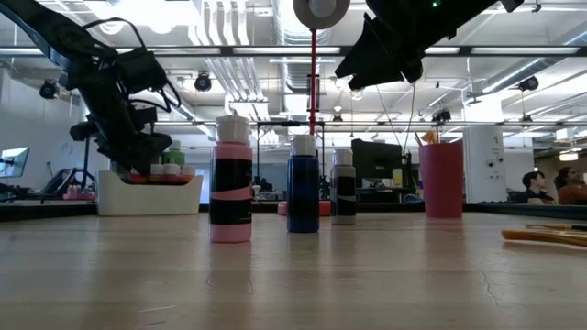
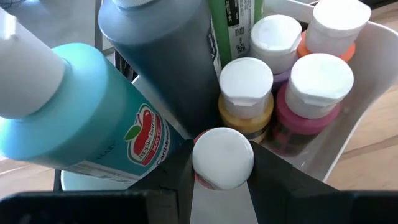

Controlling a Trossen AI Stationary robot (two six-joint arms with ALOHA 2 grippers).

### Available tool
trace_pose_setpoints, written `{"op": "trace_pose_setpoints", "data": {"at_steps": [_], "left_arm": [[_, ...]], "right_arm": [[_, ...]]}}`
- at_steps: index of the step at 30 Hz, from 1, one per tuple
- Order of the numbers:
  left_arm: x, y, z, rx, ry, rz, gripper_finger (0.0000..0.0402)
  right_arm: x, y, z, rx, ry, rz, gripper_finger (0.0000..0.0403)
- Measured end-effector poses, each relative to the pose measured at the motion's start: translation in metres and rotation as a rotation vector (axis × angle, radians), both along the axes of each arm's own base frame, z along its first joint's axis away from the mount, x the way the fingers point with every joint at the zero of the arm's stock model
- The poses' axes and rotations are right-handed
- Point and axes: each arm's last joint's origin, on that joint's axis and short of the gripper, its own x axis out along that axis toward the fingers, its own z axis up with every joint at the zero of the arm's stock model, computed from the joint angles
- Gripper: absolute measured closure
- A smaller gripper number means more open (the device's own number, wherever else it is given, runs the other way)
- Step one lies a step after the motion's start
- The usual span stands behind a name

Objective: Pick & Place Paint Supplies
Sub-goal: Put the orange paint bottle into the white bin

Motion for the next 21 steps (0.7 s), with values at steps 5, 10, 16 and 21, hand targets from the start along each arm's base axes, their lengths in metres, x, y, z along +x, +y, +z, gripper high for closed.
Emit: {"op": "trace_pose_setpoints", "data": {"at_steps": [5,10,16,21], "left_arm": [[0.000,0.001,-0.001,0.005,0.010,0.008,0.0227],[0.001,0.001,0.000,0.020,0.003,0.014,0.0197],[0.003,0.004,0.005,0.050,0.001,0.004,0.0195],[0.007,0.007,0.018,0.087,0.000,-0.008,0.0194]], "right_arm": [[0.000,0.000,0.000,0.000,0.000,0.000,0.0115],[0.000,0.000,0.000,0.000,0.000,0.000,0.0107],[0.000,0.000,0.000,0.000,0.000,0.000,0.0103],[0.000,0.000,0.000,0.000,0.000,0.000,0.0117]]}}
